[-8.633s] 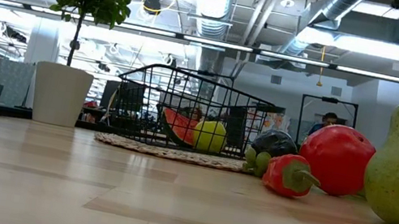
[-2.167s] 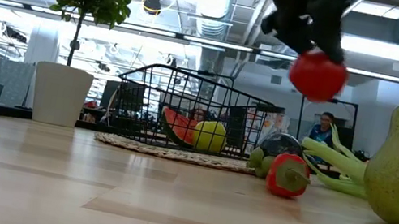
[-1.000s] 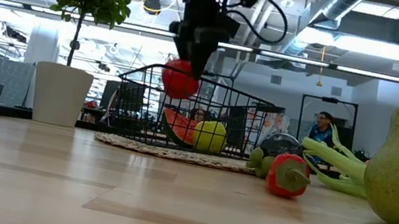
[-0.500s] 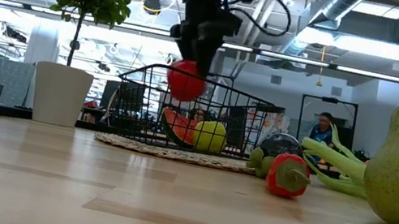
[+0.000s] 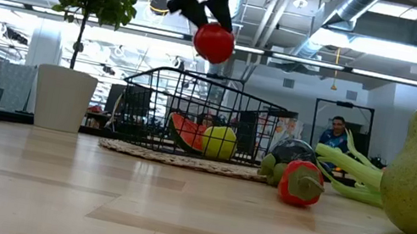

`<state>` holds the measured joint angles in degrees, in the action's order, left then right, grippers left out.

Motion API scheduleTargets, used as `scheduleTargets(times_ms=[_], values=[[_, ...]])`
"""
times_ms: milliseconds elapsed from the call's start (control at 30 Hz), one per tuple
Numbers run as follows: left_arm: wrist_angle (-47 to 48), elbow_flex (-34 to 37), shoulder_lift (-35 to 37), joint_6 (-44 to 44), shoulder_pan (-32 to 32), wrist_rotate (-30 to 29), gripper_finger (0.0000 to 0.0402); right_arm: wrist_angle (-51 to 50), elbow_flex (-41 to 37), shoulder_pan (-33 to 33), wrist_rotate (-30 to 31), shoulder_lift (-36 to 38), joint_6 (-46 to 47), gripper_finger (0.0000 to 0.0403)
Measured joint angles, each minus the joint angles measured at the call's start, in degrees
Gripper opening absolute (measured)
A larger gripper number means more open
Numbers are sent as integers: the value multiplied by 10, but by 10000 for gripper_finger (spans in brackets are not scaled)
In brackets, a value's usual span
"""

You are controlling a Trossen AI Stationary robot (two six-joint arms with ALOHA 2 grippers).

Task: Build produce basket
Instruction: Put the red apple into the wire basket

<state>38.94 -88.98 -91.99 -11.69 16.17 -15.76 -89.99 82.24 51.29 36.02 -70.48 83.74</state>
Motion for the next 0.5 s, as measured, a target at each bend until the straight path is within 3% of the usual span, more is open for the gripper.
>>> scheduleTargets(times_ms=[500], values=[[-98, 139, -5, -1, 2, 18, 261, 0, 0, 0, 2, 0, -2, 291]])
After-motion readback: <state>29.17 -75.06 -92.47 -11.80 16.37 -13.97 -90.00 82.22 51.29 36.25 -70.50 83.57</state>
